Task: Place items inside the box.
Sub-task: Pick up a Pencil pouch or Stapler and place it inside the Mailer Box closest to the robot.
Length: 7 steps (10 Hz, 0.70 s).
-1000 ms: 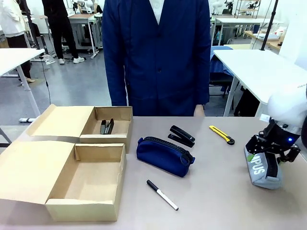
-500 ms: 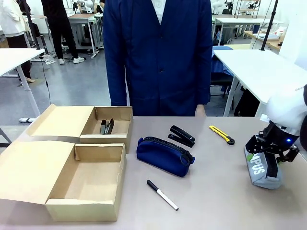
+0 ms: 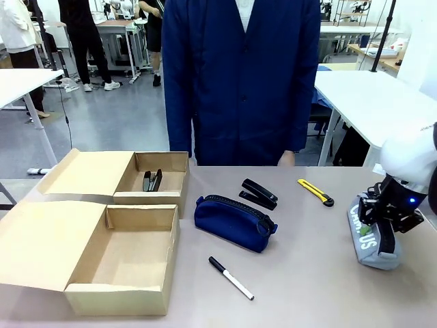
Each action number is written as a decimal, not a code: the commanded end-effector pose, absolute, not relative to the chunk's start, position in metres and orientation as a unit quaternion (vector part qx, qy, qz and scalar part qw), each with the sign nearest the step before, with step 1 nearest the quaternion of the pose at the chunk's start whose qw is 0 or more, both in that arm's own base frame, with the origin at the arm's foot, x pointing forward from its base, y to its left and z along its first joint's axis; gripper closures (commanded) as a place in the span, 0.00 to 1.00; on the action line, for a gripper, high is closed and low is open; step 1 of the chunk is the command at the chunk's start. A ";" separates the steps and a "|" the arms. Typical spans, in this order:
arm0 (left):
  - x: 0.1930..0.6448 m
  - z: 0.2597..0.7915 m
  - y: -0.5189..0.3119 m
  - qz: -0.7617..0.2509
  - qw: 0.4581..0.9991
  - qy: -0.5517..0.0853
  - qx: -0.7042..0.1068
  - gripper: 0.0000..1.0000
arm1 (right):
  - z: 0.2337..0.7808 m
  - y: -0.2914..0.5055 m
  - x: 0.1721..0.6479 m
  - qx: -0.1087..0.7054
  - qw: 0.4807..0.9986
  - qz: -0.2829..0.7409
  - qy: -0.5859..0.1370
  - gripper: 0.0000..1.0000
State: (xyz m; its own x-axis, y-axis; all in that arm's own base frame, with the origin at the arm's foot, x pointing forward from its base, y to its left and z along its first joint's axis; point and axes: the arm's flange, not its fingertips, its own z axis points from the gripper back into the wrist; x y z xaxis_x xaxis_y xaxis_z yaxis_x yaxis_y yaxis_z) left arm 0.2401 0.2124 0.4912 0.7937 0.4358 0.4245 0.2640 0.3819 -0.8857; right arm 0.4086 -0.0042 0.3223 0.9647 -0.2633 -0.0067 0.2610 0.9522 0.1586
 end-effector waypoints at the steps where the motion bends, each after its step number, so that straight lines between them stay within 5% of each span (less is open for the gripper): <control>1: 0.240 0.494 0.212 0.048 0.761 -0.328 -0.557 0.00 | 0.320 -0.003 0.410 0.063 0.987 -0.146 0.009 1.00; 7: 0.240 0.494 0.212 0.048 0.761 -0.328 -0.557 0.00 | 0.332 -0.014 0.404 0.079 0.986 -0.147 0.011 1.00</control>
State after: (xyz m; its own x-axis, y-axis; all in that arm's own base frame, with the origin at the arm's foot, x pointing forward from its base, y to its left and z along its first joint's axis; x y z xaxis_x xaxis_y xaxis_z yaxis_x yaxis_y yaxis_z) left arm 0.2401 0.2124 0.4911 0.7937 0.4358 0.4245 0.2640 0.3819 -0.8857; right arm 0.4075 -0.0108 0.3257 0.9608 -0.2765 -0.0200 0.2762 0.9483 0.1565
